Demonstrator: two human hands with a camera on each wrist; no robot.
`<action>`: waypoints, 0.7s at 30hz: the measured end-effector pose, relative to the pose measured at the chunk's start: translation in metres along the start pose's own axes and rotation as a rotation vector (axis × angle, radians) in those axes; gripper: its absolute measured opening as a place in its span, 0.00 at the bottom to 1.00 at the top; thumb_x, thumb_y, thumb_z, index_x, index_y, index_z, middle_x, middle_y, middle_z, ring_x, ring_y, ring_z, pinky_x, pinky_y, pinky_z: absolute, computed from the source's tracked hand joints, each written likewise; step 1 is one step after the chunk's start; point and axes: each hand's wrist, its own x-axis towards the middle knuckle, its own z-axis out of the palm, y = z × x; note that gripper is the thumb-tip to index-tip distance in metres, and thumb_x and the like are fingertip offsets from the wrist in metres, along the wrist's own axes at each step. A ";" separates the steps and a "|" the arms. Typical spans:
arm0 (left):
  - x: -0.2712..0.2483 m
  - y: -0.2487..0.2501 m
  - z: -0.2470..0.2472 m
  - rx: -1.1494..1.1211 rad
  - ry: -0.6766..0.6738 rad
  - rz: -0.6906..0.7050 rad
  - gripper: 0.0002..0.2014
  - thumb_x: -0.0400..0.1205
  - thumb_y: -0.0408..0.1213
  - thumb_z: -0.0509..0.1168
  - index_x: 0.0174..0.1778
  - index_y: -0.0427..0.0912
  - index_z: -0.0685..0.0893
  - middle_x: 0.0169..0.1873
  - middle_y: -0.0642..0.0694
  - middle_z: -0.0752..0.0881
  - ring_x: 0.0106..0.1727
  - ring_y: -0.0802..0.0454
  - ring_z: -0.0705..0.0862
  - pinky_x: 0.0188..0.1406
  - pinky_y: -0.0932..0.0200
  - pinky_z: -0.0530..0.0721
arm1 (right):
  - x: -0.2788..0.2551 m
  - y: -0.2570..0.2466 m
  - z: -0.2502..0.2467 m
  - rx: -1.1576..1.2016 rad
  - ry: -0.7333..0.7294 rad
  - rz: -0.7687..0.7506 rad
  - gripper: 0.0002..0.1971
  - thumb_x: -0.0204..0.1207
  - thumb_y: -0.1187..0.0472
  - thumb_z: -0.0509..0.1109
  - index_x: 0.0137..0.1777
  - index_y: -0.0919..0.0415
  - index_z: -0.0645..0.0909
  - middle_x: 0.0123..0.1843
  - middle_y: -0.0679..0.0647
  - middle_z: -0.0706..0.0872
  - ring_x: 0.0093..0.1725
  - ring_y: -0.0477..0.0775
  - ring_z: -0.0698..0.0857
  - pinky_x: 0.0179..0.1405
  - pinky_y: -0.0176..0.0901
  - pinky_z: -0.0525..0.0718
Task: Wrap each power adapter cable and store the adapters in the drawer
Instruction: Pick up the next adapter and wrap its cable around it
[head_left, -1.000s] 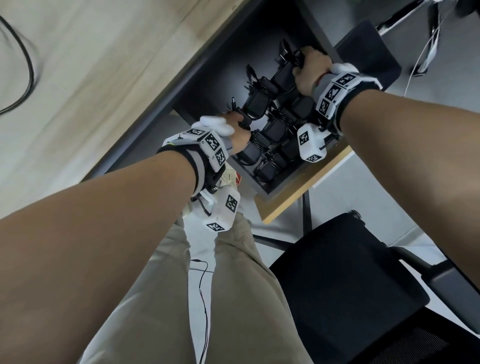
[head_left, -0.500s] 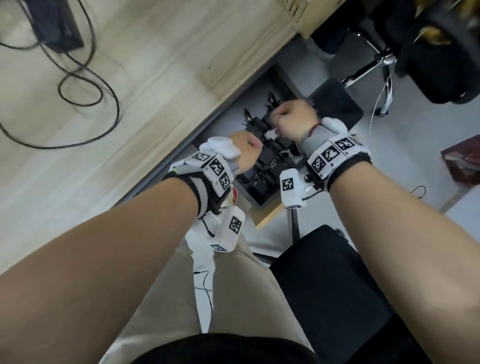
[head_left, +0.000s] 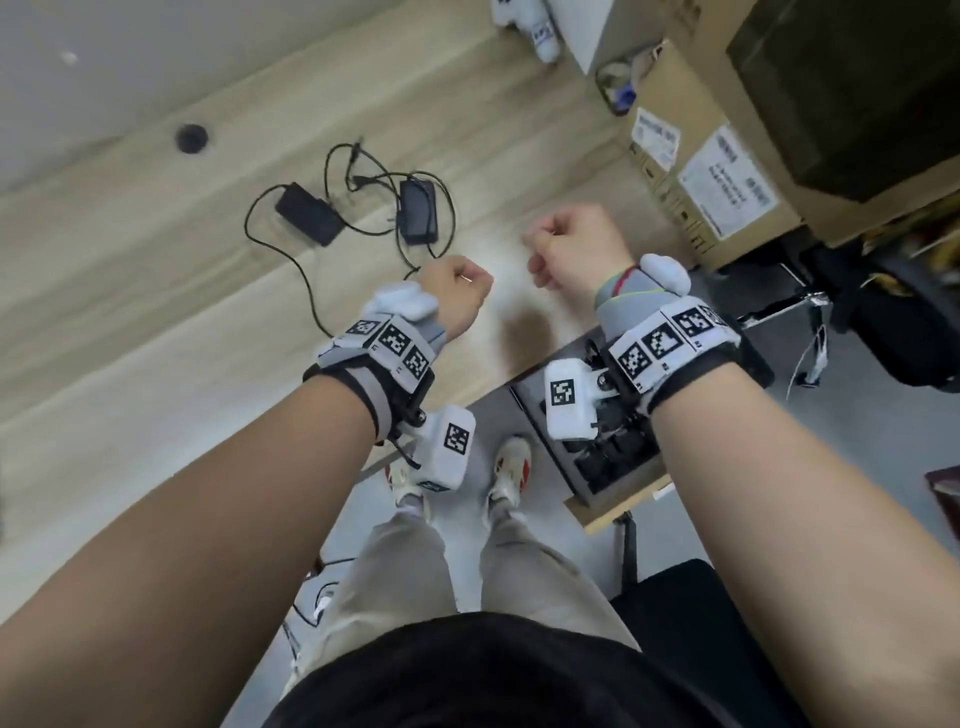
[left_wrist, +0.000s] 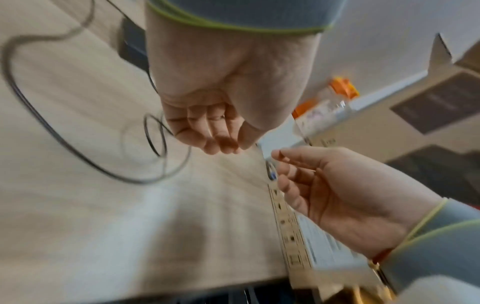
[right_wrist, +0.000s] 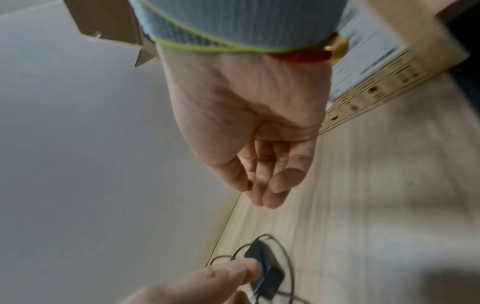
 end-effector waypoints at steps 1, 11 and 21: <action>0.003 -0.004 -0.019 -0.005 0.043 -0.003 0.06 0.78 0.40 0.67 0.35 0.50 0.83 0.28 0.46 0.82 0.29 0.48 0.77 0.32 0.59 0.76 | 0.002 -0.014 0.011 -0.005 -0.016 -0.010 0.08 0.77 0.65 0.66 0.37 0.57 0.80 0.28 0.54 0.85 0.22 0.50 0.82 0.22 0.38 0.80; 0.034 -0.059 -0.142 -0.017 0.198 -0.116 0.09 0.82 0.37 0.67 0.56 0.47 0.86 0.34 0.55 0.82 0.33 0.59 0.79 0.30 0.68 0.74 | 0.055 -0.081 0.123 -0.346 -0.018 -0.086 0.13 0.77 0.61 0.67 0.60 0.50 0.84 0.61 0.51 0.88 0.61 0.55 0.84 0.55 0.34 0.74; 0.060 -0.085 -0.175 -0.019 0.164 -0.161 0.07 0.83 0.36 0.66 0.54 0.49 0.87 0.41 0.52 0.84 0.42 0.56 0.82 0.34 0.75 0.74 | 0.092 -0.079 0.161 -0.594 0.003 0.077 0.31 0.73 0.52 0.68 0.76 0.41 0.63 0.71 0.58 0.71 0.62 0.69 0.79 0.67 0.57 0.77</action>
